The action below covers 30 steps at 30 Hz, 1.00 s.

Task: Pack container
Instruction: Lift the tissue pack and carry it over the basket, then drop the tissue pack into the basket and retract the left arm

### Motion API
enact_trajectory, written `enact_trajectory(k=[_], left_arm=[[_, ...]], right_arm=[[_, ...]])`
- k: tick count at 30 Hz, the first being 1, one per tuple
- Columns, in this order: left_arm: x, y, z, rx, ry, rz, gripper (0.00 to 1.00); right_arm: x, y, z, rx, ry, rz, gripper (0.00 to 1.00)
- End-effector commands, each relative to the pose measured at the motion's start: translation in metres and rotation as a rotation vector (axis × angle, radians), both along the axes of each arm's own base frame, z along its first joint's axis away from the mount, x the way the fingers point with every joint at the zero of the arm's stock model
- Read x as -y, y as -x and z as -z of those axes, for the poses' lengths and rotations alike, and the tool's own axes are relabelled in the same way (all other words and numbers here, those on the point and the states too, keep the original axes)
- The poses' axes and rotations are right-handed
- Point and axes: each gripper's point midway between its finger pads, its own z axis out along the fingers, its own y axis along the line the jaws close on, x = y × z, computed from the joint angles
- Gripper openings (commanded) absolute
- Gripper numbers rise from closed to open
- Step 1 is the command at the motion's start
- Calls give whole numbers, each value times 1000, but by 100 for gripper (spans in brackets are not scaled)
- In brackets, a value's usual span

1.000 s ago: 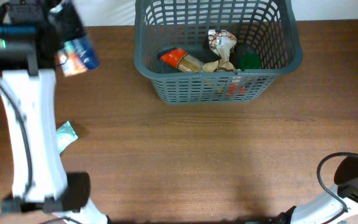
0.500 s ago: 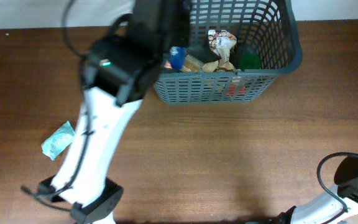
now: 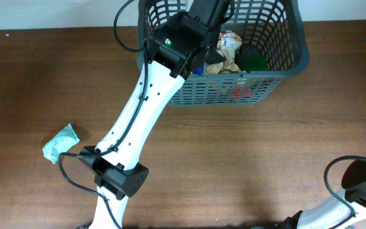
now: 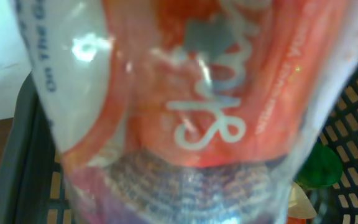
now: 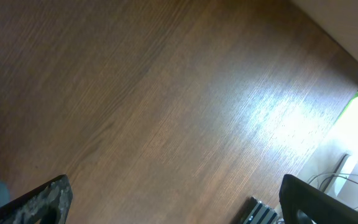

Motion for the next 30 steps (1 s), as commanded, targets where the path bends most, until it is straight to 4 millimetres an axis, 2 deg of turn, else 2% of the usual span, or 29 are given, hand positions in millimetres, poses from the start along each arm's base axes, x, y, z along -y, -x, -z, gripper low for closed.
enact_trajectory(k=[1, 2, 4, 6, 14, 17, 19, 21, 22, 25, 29, 30], left_arm=[[-3, -5, 15, -30, -22, -15, 40], [-4, -6, 15, -29, -21, -18, 59], [-9, -9, 14, -25, -23, -29, 87], [-15, -11, 14, -25, -26, -40, 99], [-42, -12, 14, -53, -63, -72, 99], [-57, -1, -6, -43, -56, -87, 99], [-71, 10, -28, -20, -38, -101, 99], [-90, 23, -54, 11, -3, -133, 99], [-110, 36, -75, 37, 34, -173, 99], [-153, 59, -100, 60, 114, -282, 99], [-204, 85, -106, 33, 180, -441, 99], [-224, 97, -102, 5, 210, -523, 99]], right_arm=[[0, 0, 2, 1, -4, 7, 99], [0, 0, 2, 1, -4, 7, 99], [0, 0, 2, 1, -4, 7, 99], [0, 0, 2, 1, -4, 7, 99], [0, 0, 2, 0, -4, 7, 99], [0, 0, 2, 1, -4, 7, 99], [0, 0, 2, 1, -4, 7, 99], [0, 0, 2, 1, -4, 7, 99], [0, 0, 2, 1, -4, 7, 99], [0, 0, 2, 1, -4, 7, 99], [0, 0, 2, 1, -4, 7, 99], [0, 0, 2, 1, -4, 7, 99]])
